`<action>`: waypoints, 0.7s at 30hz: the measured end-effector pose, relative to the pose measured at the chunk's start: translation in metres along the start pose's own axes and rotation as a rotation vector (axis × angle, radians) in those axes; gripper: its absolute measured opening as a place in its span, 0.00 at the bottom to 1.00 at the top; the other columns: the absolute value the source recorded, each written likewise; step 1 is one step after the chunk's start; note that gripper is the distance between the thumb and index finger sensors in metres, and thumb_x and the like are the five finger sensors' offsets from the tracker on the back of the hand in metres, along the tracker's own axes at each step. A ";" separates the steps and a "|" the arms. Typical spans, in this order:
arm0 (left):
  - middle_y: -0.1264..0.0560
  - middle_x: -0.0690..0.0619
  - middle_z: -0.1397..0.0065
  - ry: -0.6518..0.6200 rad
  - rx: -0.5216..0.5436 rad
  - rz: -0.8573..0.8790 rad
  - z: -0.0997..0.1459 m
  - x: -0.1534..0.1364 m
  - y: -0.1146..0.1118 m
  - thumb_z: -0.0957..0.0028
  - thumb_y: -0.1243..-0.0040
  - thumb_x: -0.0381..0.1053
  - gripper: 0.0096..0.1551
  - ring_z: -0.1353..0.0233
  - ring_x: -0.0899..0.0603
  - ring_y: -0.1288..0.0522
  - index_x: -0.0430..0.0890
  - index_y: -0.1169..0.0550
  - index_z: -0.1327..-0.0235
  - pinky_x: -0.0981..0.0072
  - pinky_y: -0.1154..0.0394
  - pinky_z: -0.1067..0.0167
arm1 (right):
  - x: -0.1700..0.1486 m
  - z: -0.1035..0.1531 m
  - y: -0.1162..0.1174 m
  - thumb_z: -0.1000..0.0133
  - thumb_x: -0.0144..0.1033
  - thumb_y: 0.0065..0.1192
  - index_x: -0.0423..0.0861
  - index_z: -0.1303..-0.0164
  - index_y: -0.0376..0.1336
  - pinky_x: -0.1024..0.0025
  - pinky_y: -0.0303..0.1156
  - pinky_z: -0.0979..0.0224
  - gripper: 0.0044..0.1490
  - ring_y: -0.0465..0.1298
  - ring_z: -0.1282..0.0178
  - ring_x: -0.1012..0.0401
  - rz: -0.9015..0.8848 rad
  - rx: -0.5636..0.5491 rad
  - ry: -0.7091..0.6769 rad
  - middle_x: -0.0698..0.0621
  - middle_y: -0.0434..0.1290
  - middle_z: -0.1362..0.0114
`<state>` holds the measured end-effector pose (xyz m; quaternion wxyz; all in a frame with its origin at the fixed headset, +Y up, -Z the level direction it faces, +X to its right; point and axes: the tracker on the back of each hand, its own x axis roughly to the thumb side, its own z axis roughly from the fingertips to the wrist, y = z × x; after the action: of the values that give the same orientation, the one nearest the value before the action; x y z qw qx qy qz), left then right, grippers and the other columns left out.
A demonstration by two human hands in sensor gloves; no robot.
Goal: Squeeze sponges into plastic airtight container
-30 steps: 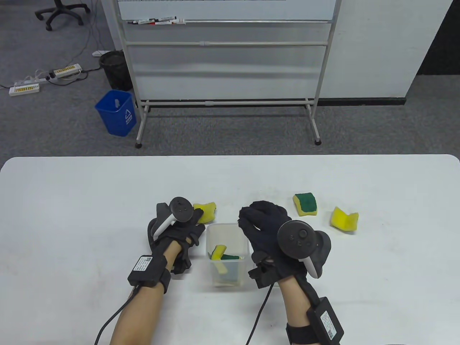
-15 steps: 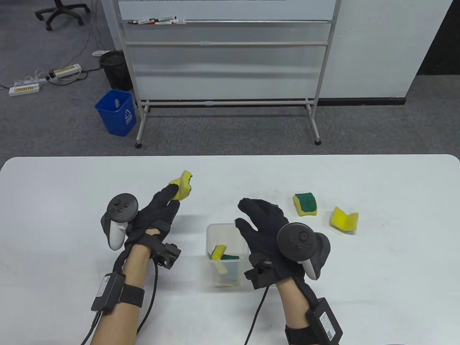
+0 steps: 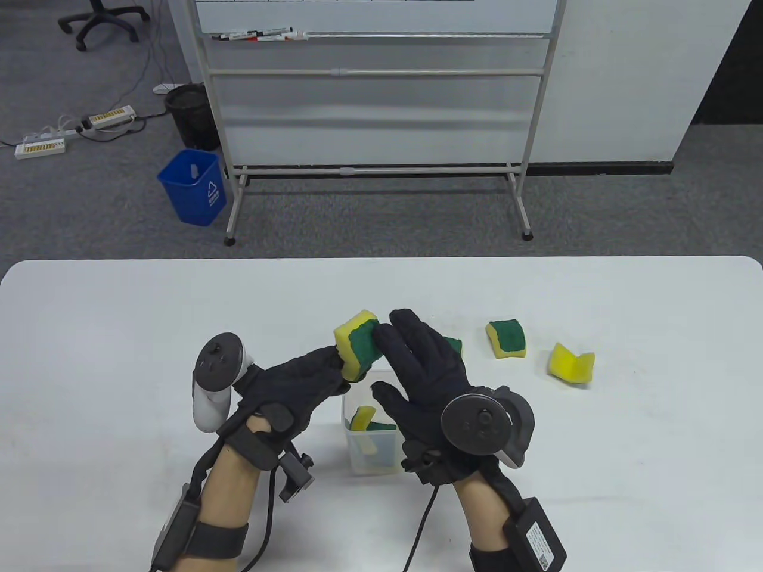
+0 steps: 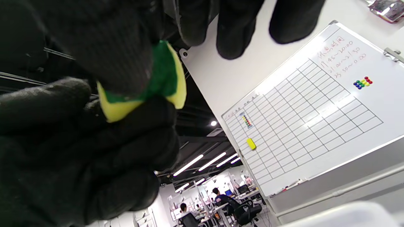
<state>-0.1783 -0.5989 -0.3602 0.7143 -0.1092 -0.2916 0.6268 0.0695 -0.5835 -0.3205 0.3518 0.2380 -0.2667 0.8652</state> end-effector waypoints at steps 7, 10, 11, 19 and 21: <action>0.27 0.37 0.24 0.001 -0.082 -0.039 -0.005 -0.001 -0.010 0.44 0.45 0.51 0.32 0.27 0.28 0.29 0.38 0.29 0.29 0.33 0.32 0.30 | -0.009 -0.002 0.000 0.52 0.46 0.76 0.59 0.21 0.58 0.38 0.61 0.21 0.47 0.69 0.19 0.48 -0.058 0.051 -0.002 0.52 0.65 0.16; 0.27 0.37 0.24 0.024 -0.091 -0.116 -0.003 0.001 -0.012 0.43 0.45 0.56 0.33 0.26 0.29 0.29 0.39 0.28 0.29 0.34 0.32 0.30 | -0.012 -0.002 0.000 0.56 0.47 0.80 0.54 0.27 0.65 0.39 0.64 0.22 0.44 0.73 0.23 0.49 -0.063 0.032 0.011 0.53 0.73 0.24; 0.26 0.38 0.25 0.030 -0.063 -0.148 -0.003 0.001 -0.012 0.43 0.45 0.57 0.33 0.27 0.29 0.28 0.39 0.27 0.30 0.34 0.31 0.30 | -0.012 -0.001 0.000 0.57 0.48 0.81 0.54 0.30 0.67 0.39 0.64 0.23 0.42 0.73 0.24 0.49 -0.045 0.005 0.024 0.53 0.74 0.25; 0.23 0.40 0.27 0.024 0.113 -0.397 0.001 0.011 -0.012 0.46 0.41 0.61 0.32 0.29 0.30 0.25 0.45 0.23 0.33 0.35 0.29 0.32 | -0.016 -0.001 0.004 0.60 0.49 0.83 0.51 0.43 0.71 0.42 0.68 0.25 0.35 0.79 0.29 0.50 -0.004 -0.016 0.108 0.51 0.79 0.31; 0.25 0.40 0.25 0.016 0.179 -0.489 0.004 0.016 -0.010 0.47 0.40 0.62 0.37 0.27 0.30 0.27 0.44 0.27 0.29 0.35 0.29 0.32 | -0.017 -0.001 0.003 0.60 0.49 0.83 0.50 0.46 0.72 0.44 0.71 0.27 0.34 0.84 0.36 0.51 0.018 -0.022 0.136 0.50 0.83 0.36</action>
<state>-0.1715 -0.5860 -0.3471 0.8536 0.0232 -0.2470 0.4580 0.0783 -0.5929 -0.3325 0.3640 0.1725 -0.2539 0.8794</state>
